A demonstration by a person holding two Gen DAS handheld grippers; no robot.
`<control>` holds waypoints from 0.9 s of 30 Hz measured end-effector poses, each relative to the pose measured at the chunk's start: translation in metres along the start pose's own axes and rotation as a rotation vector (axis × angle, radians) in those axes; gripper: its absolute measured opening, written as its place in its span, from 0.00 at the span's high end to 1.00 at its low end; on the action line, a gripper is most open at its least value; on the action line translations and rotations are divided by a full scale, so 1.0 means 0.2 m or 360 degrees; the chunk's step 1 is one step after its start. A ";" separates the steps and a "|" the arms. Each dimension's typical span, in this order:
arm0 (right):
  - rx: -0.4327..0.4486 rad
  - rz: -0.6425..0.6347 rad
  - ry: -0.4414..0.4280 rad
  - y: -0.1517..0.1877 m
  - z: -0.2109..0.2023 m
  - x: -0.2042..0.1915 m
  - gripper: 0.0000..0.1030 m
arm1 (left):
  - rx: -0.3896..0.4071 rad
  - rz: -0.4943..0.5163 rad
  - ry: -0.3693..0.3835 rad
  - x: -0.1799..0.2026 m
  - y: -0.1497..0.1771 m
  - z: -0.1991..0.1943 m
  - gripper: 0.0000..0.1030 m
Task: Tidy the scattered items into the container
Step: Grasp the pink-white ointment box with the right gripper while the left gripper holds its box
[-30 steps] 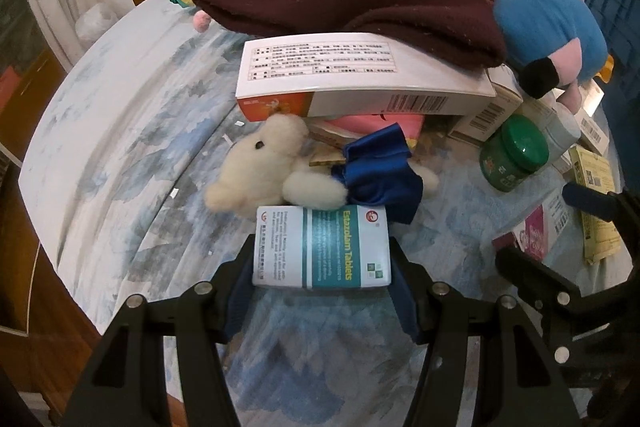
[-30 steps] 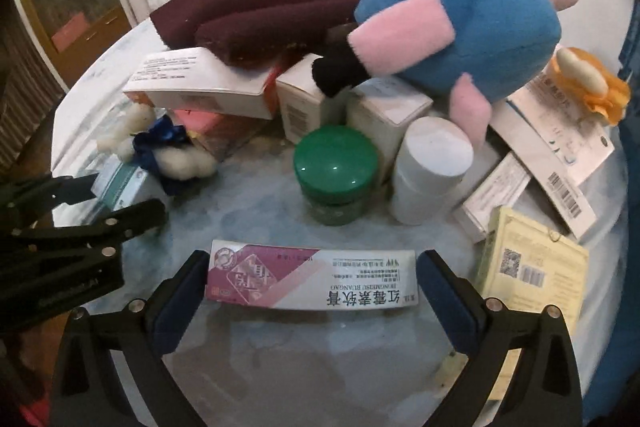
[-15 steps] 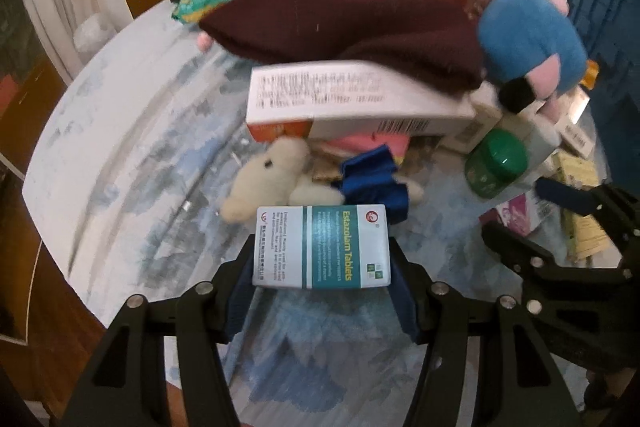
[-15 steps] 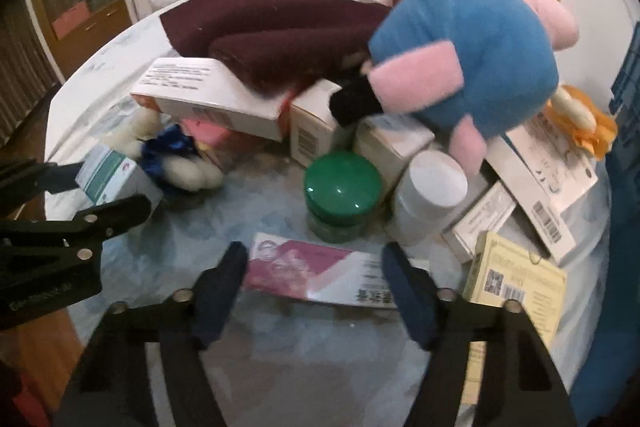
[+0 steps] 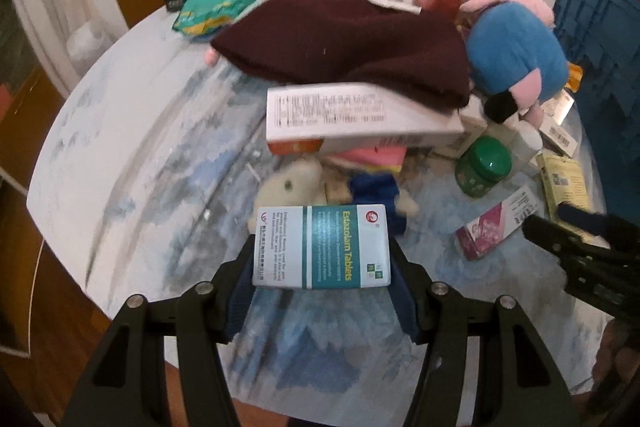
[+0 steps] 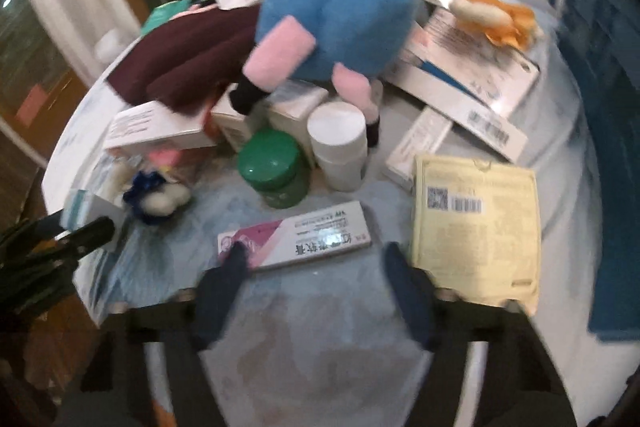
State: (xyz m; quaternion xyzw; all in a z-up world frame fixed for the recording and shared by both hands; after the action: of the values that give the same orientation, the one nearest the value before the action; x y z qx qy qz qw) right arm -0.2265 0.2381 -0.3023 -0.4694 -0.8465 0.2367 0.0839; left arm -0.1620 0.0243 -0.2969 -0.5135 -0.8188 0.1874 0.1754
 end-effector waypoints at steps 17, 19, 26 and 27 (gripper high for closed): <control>-0.0142 0.0628 0.0445 0.02 0.24 -0.24 0.57 | -0.0114 0.0636 0.0404 -0.04 -0.23 0.13 0.43; -0.0176 0.0640 0.0479 0.06 0.21 -0.24 0.63 | -0.0127 0.0689 0.0425 -0.01 -0.19 0.13 0.43; -0.0223 0.0659 0.0481 0.20 0.15 -0.28 0.73 | -0.0196 0.0769 0.0359 -0.04 -0.07 0.13 0.43; -0.0213 0.0662 0.0476 0.20 0.15 -0.28 0.73 | -0.0239 0.0757 0.0354 -0.05 -0.05 0.16 0.43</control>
State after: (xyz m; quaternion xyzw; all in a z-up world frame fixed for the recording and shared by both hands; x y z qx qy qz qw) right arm -0.1759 0.1993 -0.3439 -0.6676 -0.7238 0.1204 0.1263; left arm -0.1807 0.0061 -0.3200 -0.7205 -0.6624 0.1046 0.1768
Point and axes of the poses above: each gripper's, at about its wrist camera, not at the fingertips, and z roughly the way its jaws point, x to its right, y to its underside, the point moved 6 cm from there along z, roughly the way its jaws point, and after that the axes turned 11 degrees about -z, right-handed, at the moved point
